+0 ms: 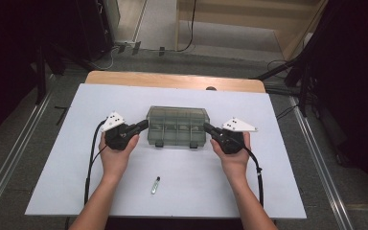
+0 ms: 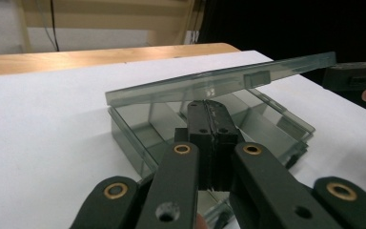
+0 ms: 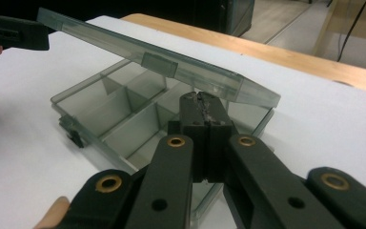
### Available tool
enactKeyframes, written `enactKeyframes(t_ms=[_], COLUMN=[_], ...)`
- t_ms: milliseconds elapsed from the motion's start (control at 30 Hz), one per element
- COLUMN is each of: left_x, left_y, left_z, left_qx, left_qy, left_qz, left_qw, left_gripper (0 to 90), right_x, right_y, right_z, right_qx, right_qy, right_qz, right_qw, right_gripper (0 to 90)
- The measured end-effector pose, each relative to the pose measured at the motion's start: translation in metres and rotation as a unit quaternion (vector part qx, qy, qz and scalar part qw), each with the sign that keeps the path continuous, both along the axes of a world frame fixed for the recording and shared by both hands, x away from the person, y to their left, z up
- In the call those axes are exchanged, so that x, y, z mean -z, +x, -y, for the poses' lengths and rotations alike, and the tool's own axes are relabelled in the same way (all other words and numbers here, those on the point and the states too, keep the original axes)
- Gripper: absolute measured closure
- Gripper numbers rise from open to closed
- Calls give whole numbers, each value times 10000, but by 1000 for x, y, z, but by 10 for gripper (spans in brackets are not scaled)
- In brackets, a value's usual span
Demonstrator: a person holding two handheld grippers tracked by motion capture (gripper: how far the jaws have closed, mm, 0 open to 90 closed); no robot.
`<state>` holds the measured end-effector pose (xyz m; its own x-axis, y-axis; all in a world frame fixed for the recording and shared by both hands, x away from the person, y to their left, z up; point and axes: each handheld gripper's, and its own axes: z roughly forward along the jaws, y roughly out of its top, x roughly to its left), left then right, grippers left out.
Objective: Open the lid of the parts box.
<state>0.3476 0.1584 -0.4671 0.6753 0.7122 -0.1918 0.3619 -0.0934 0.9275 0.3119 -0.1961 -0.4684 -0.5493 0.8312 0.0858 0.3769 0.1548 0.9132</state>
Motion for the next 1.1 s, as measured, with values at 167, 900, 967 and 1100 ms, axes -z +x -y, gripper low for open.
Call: enactKeyframes(t_ms=[167, 900, 967, 1100], left_x=[-4, -21, -22, -24], left_y=[7, 30, 32, 36], left_z=[4, 18, 19, 20], left_qx=[-54, -211, -222, -247], left_qy=[53, 138, 134, 75], left_qz=[72, 301, 305, 303], left_qw=[9999, 9992, 9992, 9992], left_gripper=[897, 897, 897, 897], right_x=[-6, -26, -27, -29], right_y=[6, 38, 41, 45], right_z=[0, -3, -4, -6], right_qx=[74, 126, 129, 158], right_qy=[15, 74, 74, 97], right_qz=[75, 61, 51, 65], right_qw=[9999, 9999, 9999, 9998], right_gripper=[900, 900, 900, 900])
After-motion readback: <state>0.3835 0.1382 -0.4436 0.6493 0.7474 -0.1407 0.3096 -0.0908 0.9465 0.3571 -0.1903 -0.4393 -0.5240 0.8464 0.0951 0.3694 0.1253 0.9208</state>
